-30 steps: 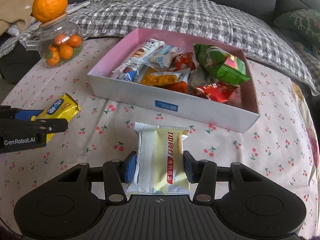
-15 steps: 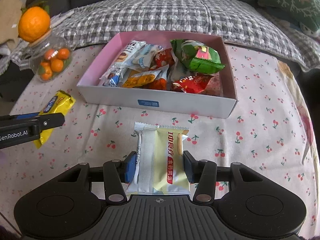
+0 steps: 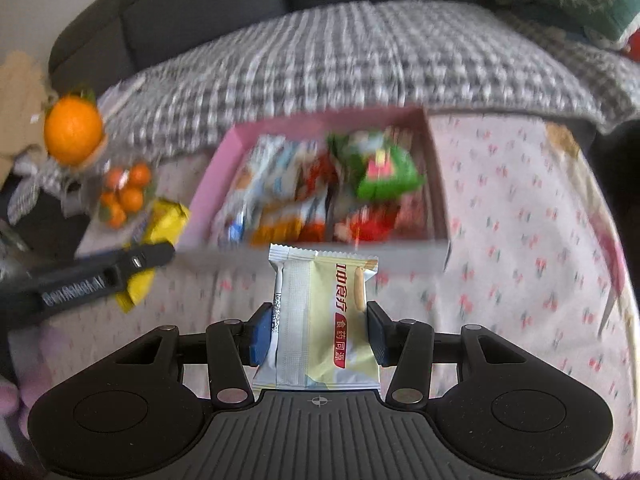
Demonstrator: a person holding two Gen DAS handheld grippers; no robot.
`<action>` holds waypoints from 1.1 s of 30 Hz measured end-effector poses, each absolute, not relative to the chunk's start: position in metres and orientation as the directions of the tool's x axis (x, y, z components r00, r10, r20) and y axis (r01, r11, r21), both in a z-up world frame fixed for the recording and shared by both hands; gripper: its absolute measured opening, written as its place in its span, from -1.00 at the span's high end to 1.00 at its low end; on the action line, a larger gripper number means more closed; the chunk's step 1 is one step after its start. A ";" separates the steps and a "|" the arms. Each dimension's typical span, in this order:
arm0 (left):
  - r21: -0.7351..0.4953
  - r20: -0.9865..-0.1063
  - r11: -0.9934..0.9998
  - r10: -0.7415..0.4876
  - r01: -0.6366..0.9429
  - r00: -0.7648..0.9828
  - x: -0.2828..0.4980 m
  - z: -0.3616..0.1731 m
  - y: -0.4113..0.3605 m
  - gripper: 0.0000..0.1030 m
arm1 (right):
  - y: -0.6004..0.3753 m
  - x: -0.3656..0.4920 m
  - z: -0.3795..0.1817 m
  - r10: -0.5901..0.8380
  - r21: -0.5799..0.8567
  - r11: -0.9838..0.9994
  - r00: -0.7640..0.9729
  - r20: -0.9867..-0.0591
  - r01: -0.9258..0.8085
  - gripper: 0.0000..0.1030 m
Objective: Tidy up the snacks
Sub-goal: 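Carry both snacks into the pink box and open both tools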
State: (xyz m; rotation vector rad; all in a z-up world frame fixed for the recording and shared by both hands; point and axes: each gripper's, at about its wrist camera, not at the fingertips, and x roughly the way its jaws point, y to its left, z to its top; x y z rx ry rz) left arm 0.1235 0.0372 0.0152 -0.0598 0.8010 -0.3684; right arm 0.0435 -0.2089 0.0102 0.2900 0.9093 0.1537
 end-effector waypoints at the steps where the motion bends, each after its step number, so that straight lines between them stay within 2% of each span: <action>1: -0.199 -0.688 0.933 -0.350 0.299 0.636 0.128 0.017 0.034 -0.01 | -0.212 0.049 0.016 0.259 0.326 0.945 0.616 -0.744 -0.004 0.08; 4: -0.197 -0.675 0.931 -0.355 0.306 0.646 0.140 0.019 0.022 -0.01 | -0.216 0.070 0.030 0.279 0.364 0.931 0.636 -0.719 0.003 0.08; 10: -0.186 -0.644 0.929 -0.361 0.319 0.675 0.169 0.009 0.004 -0.01 | -0.217 0.116 0.040 0.249 0.341 0.940 0.664 -0.705 0.008 0.08; 21: -0.075 -0.620 0.937 -0.311 0.340 0.721 0.201 -0.003 -0.019 -0.02 | -0.216 0.183 0.015 0.215 0.323 0.945 0.673 -0.708 0.039 0.08; 28: -0.049 -0.625 0.937 -0.299 0.346 0.721 0.212 -0.012 -0.024 -0.03 | -0.208 0.208 0.004 0.191 0.296 0.954 0.667 -0.720 0.046 0.08; 31: -0.035 -0.621 0.938 -0.290 0.344 0.728 0.215 -0.015 -0.025 -0.10 | -0.206 0.215 -0.001 0.182 0.289 0.956 0.665 -0.724 0.053 0.08; 33: -0.030 -0.612 0.940 -0.287 0.341 0.737 0.215 -0.015 -0.024 -0.23 | -0.205 0.219 -0.004 0.173 0.281 0.958 0.666 -0.726 0.057 0.08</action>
